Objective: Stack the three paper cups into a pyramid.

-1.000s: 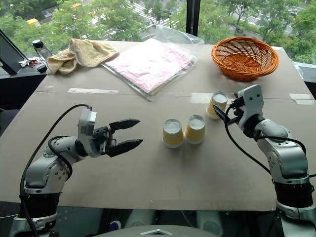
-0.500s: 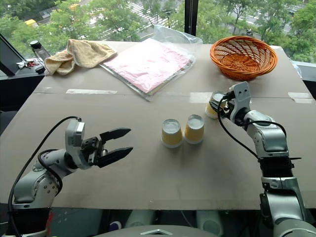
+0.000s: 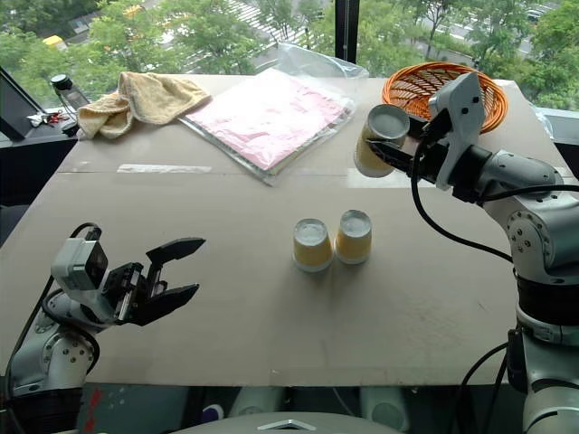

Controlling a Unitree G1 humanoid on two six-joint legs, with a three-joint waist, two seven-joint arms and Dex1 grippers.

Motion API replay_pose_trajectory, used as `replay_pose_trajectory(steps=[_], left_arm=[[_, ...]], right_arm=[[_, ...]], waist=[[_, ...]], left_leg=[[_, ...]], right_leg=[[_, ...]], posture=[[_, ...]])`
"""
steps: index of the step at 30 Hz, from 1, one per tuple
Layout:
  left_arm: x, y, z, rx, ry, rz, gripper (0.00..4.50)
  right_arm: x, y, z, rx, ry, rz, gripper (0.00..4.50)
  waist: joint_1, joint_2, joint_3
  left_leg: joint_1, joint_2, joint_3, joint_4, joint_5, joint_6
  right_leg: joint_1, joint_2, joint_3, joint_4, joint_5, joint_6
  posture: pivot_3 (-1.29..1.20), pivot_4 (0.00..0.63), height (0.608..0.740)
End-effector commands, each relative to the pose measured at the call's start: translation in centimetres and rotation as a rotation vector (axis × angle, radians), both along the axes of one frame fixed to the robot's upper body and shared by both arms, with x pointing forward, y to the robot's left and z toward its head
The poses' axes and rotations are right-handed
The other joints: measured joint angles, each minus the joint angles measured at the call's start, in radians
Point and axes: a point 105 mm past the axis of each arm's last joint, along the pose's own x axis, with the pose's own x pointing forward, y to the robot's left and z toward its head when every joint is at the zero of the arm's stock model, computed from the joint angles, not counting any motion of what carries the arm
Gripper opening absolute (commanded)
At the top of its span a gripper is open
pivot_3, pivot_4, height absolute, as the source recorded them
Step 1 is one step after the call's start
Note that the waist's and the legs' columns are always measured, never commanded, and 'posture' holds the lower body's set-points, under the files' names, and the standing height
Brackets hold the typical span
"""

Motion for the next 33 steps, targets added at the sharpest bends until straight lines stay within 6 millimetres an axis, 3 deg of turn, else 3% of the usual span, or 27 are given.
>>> replay_pose_trajectory(steps=[1, 21, 23, 24, 25, 26, 31, 33], left_arm=[[-0.1, 1.3, 0.0, 0.012, -0.006, 0.014, 4.5], [-0.3, 1.5, -0.7, 0.017, 0.038, 0.012, 4.5], [-0.3, 1.5, -0.7, 0.016, 0.04, 0.011, 4.5], [-0.3, 1.4, -0.7, 0.016, 0.042, 0.01, 4.5], [-0.3, 1.4, -0.8, 0.017, 0.043, 0.01, 4.5], [-0.3, 1.4, -0.8, 0.017, 0.044, 0.01, 4.5], [0.0, 0.6, -1.0, 0.035, 0.063, 0.033, 4.5], [0.1, 0.0, -1.1, 0.045, 0.076, 0.047, 4.5]], right_arm=[[-2.4, 1.5, -0.1, -0.044, 0.009, 0.063, 2.1], [-3.5, 3.9, -5.4, -0.101, 0.184, 0.073, 2.1], [-3.4, 3.9, -5.7, -0.101, 0.188, 0.07, 3.22], [-3.4, 3.9, -5.8, -0.095, 0.187, 0.073, 3.35], [-3.5, 3.9, -5.6, -0.09, 0.18, 0.078, 4.1], [-3.6, 4.0, -5.4, -0.084, 0.167, 0.08, 4.46], [-4.1, 2.8, -3.6, -0.065, 0.061, 0.078, 4.46], [-5.2, 2.0, -2.7, -0.038, 0.009, 0.114, 4.46]], waist=[[0.002, 0.0, 0.0], [0.001, -0.002, 0.0], [0.001, -0.003, 0.0], [0.001, -0.003, 0.0], [0.001, -0.003, 0.0], [0.001, -0.003, 0.0], [0.003, -0.004, 0.0], [0.007, -0.004, 0.0]], left_leg=[[0.0, 0.0, 0.0, 0.0, 0.0, 0.0], [-0.001, 0.0, 0.0, 0.0, 0.0, 0.0], [-0.001, 0.0, 0.0, 0.0, 0.0, 0.0], [0.0, 0.0, 0.0, 0.0, 0.0, 0.0], [0.0, 0.0, 0.0, 0.0, 0.0, 0.0], [0.0, 0.0, 0.0, 0.0, 0.0, 0.0], [-0.001, 0.0, 0.0, 0.0, 0.0, 0.0], [-0.001, 0.0, 0.0, 0.0, 0.0, 0.0]], right_leg=[[0.0, 0.0, 0.0, 0.0, 0.0, 0.0], [-0.001, 0.0, 0.0, 0.0, -0.002, -0.003], [-0.001, 0.0, 0.0, 0.0, -0.002, -0.003], [-0.001, 0.0, 0.0, 0.0, -0.002, -0.003], [-0.001, 0.0, 0.0, 0.0, -0.002, -0.003], [-0.001, 0.0, 0.0, 0.0, -0.002, -0.003], [-0.001, 0.0, 0.0, 0.0, -0.002, -0.003], [-0.001, 0.0, 0.0, 0.0, -0.002, -0.003]], posture=[[0.0, 0.15, 0.74], [0.0, 0.15, 0.74], [0.0, 0.15, 0.74], [0.0, 0.15, 0.74], [0.0, 0.15, 0.74], [0.0, 0.15, 0.74], [0.0, 0.15, 0.74], [0.0, 0.15, 0.74]])
